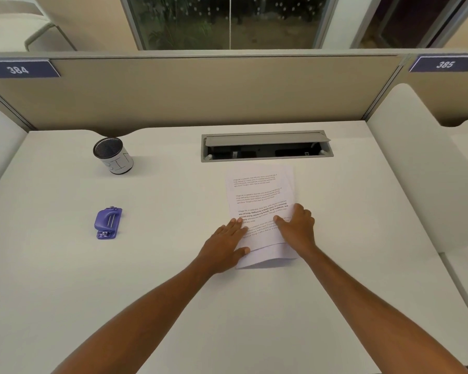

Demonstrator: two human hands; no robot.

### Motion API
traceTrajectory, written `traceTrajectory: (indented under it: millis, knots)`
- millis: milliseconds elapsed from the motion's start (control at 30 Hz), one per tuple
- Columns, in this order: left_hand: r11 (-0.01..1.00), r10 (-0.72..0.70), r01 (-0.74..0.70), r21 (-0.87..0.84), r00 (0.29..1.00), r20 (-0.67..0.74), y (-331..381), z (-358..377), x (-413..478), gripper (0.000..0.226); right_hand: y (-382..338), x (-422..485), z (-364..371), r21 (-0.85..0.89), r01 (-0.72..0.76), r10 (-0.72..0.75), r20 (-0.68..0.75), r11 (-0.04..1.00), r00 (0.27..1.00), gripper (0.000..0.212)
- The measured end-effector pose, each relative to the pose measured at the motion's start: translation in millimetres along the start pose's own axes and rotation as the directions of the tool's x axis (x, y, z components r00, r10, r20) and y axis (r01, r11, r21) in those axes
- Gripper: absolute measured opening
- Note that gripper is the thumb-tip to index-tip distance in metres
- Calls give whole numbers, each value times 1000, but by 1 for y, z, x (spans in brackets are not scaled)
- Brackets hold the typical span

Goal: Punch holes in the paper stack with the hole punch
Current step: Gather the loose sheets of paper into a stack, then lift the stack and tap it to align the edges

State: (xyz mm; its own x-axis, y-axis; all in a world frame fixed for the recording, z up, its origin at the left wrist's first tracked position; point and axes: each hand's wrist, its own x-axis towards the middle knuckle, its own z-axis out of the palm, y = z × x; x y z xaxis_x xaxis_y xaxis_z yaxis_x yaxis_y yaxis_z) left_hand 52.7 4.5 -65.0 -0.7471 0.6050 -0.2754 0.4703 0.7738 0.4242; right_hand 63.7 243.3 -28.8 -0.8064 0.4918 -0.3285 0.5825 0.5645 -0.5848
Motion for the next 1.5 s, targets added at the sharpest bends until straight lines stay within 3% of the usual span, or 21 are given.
traceTrajectory:
  millis: [200,367,633,833,1000,1133,1200,1300,1500]
  knots:
    - [999,-22,21,-44,999,-24,2,1,1,70,-7,11,-8,280,-95,79,68,955,995,77]
    - [999,-2,2,-34,1000,-2,-1,2,-1,74,-6,29,-24,341,-162,136,100,926,986,52]
    - [998,26,-27,-57,999,-28,-2,3,-5,80,-6,57,-38,330,-173,96,236,928,967,38]
    - [963,-74,26,-270,983,-168,-4,-5,-11,81,-14,54,-39,376,-94,-7,258,922,966,36]
    - [843,-315,156,-515,919,-237,-2,-30,2,88,-17,48,-45,522,-55,-100,263,851,960,29]
    - [498,-563,217,-840,818,-122,-2,-59,16,97,-23,43,-51,599,-13,-174,253,801,952,32]
    - [369,-550,183,-911,834,-56,-5,-72,22,87,-28,42,-55,625,16,-206,233,781,951,33]
    - [253,-440,49,-966,895,-70,-6,-91,28,59,-37,40,-61,641,54,-235,201,766,951,34]
    - [446,-451,-118,-887,827,-336,7,-126,33,30,-56,41,-73,667,125,-269,117,734,956,39]
